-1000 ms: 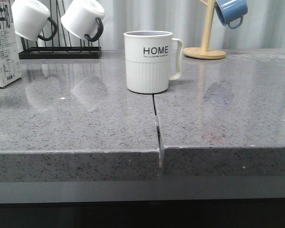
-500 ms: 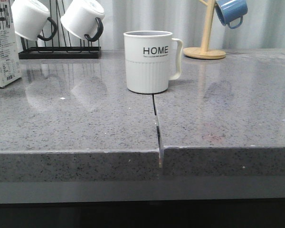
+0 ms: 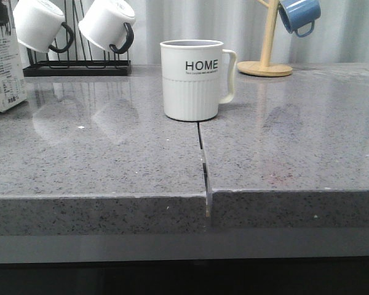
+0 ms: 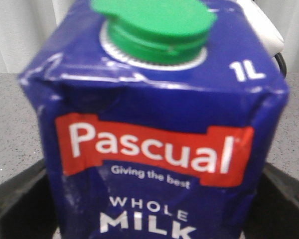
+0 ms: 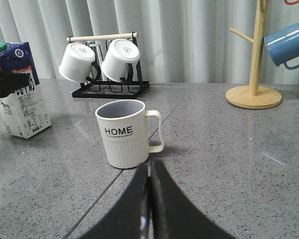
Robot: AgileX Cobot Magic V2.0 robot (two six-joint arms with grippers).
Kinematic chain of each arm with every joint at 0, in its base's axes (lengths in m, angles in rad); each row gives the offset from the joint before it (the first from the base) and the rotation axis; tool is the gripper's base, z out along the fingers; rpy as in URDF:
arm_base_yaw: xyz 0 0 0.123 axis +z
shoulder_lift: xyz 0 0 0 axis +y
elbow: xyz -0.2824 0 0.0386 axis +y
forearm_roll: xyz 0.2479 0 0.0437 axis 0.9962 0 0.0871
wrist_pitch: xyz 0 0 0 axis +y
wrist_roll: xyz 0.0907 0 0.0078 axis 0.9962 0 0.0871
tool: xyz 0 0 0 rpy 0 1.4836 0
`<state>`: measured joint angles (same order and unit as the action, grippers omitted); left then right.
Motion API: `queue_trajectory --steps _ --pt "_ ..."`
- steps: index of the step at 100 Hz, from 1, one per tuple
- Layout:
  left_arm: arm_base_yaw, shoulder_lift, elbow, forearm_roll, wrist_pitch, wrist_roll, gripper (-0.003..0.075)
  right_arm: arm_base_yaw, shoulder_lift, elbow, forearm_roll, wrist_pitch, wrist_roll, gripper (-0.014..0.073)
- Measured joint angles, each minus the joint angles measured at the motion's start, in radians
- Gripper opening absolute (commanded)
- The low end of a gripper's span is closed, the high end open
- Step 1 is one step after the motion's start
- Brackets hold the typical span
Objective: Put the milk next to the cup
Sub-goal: 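Carry the milk carton with the left gripper beside the mug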
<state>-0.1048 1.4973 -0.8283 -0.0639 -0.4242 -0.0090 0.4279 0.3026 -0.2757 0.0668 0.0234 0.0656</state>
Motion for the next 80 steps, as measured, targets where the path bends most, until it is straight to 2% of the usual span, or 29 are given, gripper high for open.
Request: queue_trajectory --steps 12,19,34,44,66,80 --pt "0.0 0.0 0.0 -0.002 0.0 0.0 0.0275 0.0 0.0 0.0 0.0 0.0 0.0 -0.007" --pt "0.0 0.001 0.0 -0.004 0.0 0.0 0.0227 0.0 0.0 0.0 0.0 0.0 0.0 -0.007" --pt "-0.008 0.001 0.0 -0.011 -0.001 0.009 0.0222 0.0 0.0 0.0 0.0 0.0 0.0 -0.007" --pt "-0.034 -0.011 0.0 -0.071 0.001 0.037 0.0222 0.0 0.0 0.0 0.0 0.0 0.0 -0.007" --pt "-0.184 -0.06 0.0 -0.407 -0.006 0.37 0.0222 0.0 0.0 0.0 0.0 0.0 0.0 -0.007" --pt "-0.308 -0.071 -0.003 -0.617 -0.063 0.538 0.0222 0.0 0.0 0.0 0.0 0.0 0.0 -0.007"
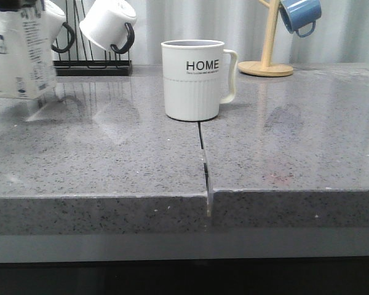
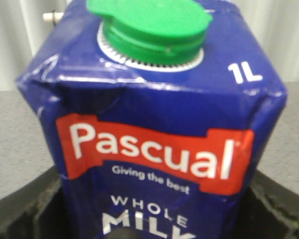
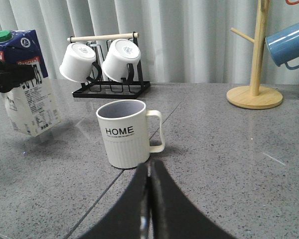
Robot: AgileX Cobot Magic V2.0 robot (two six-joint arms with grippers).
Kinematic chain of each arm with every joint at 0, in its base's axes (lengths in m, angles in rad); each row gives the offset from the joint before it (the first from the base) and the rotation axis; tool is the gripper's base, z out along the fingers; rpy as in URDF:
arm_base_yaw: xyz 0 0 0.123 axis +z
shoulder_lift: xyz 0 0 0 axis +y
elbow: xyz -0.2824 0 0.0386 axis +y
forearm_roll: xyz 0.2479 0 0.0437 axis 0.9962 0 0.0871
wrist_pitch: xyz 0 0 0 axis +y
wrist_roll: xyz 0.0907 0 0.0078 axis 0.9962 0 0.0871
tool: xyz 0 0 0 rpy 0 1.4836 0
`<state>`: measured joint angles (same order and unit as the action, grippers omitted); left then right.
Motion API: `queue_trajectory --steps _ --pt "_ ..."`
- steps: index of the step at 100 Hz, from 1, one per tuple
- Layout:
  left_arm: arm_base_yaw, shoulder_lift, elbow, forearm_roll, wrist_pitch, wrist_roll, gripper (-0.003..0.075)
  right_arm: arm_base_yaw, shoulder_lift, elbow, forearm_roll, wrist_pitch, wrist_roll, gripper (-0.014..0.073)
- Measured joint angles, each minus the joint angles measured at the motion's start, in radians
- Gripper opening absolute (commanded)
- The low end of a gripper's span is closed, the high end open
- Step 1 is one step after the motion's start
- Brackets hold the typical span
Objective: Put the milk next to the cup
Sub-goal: 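Carry the milk carton with the left gripper beside the mug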
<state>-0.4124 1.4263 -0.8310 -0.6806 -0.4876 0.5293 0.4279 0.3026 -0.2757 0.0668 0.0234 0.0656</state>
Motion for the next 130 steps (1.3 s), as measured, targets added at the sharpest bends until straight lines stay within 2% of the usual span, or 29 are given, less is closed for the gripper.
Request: queue_trajectory --steps 20,34,66,111,120,130 --pt "-0.167 0.01 -0.048 -0.256 -0.103 0.171 0.0222 0.0 0.0 0.0 0.0 0.0 0.0 -0.007" --pt "-0.246 0.054 -0.108 -0.359 -0.161 0.249 0.0222 0.0 0.0 0.0 0.0 0.0 0.0 -0.007" --pt "-0.335 0.172 -0.191 -0.425 -0.206 0.271 0.0222 0.0 0.0 0.0 0.0 0.0 0.0 -0.007" --pt "-0.384 0.229 -0.212 -0.508 -0.227 0.271 0.0223 0.0 0.0 0.0 0.0 0.0 0.0 -0.007" --pt "-0.384 0.229 -0.212 -0.512 -0.229 0.271 0.0272 0.0 0.0 0.0 0.0 0.0 0.0 -0.007" --pt "-0.384 0.229 -0.212 -0.515 -0.227 0.271 0.0424 0.0 0.0 0.0 0.0 0.0 0.0 -0.007"
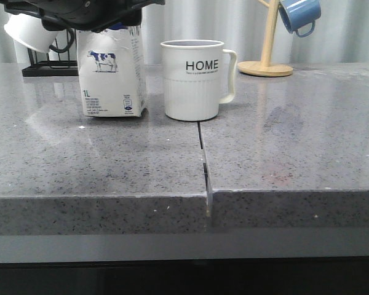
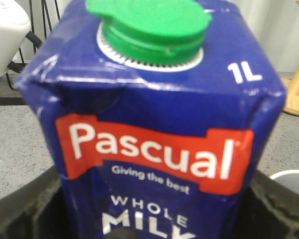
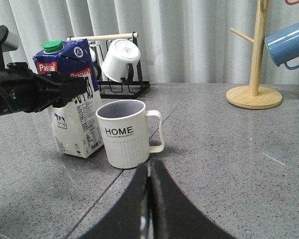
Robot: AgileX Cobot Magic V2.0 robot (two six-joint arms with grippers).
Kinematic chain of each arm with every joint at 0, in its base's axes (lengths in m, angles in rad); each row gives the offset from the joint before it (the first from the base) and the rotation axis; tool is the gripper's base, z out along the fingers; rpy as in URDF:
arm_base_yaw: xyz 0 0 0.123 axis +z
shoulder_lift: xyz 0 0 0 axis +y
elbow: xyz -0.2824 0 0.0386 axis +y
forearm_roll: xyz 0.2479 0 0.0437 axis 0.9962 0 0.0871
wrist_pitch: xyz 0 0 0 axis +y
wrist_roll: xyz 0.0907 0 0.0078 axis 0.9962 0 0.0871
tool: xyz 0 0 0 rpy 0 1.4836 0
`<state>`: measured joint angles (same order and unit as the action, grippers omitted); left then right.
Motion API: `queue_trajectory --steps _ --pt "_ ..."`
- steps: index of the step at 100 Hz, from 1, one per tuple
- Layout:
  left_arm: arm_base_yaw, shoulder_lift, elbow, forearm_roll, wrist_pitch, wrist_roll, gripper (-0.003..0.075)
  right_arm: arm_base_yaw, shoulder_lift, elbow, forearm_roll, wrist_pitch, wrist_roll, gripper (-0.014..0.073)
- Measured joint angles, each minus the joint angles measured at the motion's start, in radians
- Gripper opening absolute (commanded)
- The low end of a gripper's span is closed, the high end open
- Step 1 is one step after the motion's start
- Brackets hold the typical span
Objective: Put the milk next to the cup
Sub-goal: 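Carry the milk carton with the left gripper beside the mug, then lower the carton onto the table, open the left gripper, lift away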
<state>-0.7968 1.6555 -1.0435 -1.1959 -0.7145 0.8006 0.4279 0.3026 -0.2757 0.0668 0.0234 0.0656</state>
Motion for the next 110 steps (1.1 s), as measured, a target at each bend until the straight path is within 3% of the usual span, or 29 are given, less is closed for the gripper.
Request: queue_trajectory --steps 14,21,51,68,94,110 --pt "0.0 0.0 -0.002 0.0 0.004 0.0 0.0638 0.0 0.0 0.0 0.0 0.0 0.0 -0.007" --pt "0.0 0.0 -0.002 0.0 0.009 0.0 0.0688 0.0 0.0 0.0 0.0 0.0 0.0 -0.007" --pt "-0.008 0.0 -0.002 -0.007 0.013 0.002 0.069 0.0 0.0 0.0 0.0 0.0 0.0 -0.007" --pt "-0.037 -0.011 0.002 -0.038 0.015 0.069 0.069 0.0 0.0 0.0 0.0 0.0 0.0 -0.007" --pt "-0.078 -0.098 0.079 -0.071 -0.013 0.085 0.0689 0.0 0.0 0.0 0.0 0.0 0.0 -0.007" --pt "-0.127 -0.179 0.141 -0.079 -0.025 0.085 0.0642 0.0 0.0 0.0 0.0 0.0 0.0 -0.007"
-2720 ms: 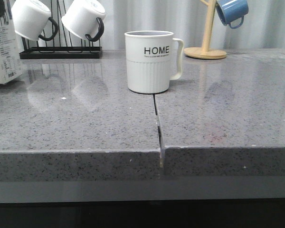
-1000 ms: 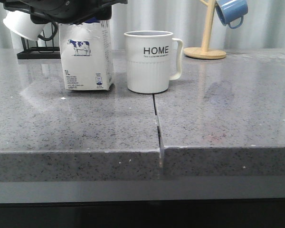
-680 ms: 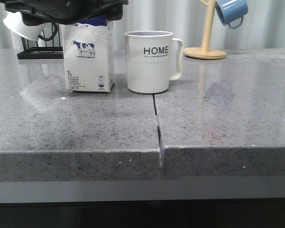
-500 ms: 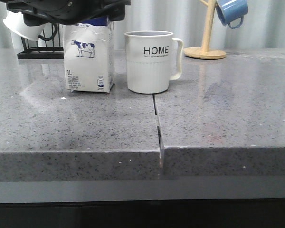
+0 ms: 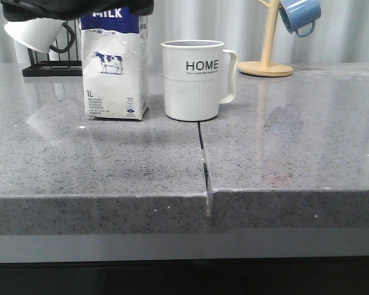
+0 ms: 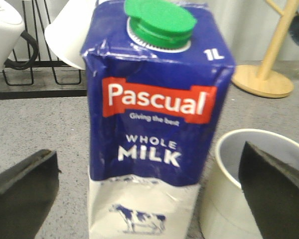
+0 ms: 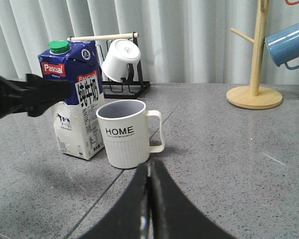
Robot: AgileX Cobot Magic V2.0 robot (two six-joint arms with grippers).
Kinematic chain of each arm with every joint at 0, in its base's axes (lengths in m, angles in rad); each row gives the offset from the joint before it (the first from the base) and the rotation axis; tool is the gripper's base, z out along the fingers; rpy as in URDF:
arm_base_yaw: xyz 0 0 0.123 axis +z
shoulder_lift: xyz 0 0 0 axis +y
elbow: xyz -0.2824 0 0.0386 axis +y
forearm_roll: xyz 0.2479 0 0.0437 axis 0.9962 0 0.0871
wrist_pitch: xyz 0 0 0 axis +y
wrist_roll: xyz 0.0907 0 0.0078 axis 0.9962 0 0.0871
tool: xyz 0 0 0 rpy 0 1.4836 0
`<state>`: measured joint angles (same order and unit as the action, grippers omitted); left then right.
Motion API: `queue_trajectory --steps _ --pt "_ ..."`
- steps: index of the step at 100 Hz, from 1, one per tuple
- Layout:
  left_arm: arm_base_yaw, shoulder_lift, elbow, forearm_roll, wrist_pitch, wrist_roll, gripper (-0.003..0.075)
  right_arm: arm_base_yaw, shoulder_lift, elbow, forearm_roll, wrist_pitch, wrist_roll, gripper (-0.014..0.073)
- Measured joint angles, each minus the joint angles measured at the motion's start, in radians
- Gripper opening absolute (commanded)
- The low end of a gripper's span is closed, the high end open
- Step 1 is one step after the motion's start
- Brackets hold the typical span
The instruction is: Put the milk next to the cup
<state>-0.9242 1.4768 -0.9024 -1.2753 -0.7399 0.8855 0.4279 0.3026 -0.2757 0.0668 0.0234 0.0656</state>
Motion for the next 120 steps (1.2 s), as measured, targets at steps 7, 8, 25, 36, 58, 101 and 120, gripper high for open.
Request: queue_trajectory --steps 7,8,25,36,58,101,120 --pt "-0.018 -0.046 0.031 0.004 0.0 0.0 0.0601 0.0 0.0 0.0 0.0 0.0 0.0 -0.007" --pt "-0.021 -0.051 0.038 0.005 0.0 0.0 0.0595 0.0 0.0 0.0 0.0 0.0 0.0 -0.007" --pt "-0.035 -0.176 0.13 0.116 0.004 -0.061 0.0375 0.0 0.0 0.0 0.0 0.0 0.0 -0.007" --pt "-0.017 -0.242 0.196 0.212 0.012 -0.115 0.0158 0.0 0.0 0.0 0.0 0.0 0.0 -0.007" --pt "0.129 -0.37 0.278 0.389 0.154 -0.154 0.0008 0.0 0.0 0.0 0.0 0.0 0.0 -0.007" --pt "0.634 -0.55 0.293 1.1 0.721 -0.765 0.0008 0.0 0.0 0.0 0.0 0.0 0.0 -0.007" --pt "0.745 -0.654 0.297 1.254 0.94 -0.9 0.0008 0.0 0.0 0.0 0.0 0.0 0.0 -0.007"
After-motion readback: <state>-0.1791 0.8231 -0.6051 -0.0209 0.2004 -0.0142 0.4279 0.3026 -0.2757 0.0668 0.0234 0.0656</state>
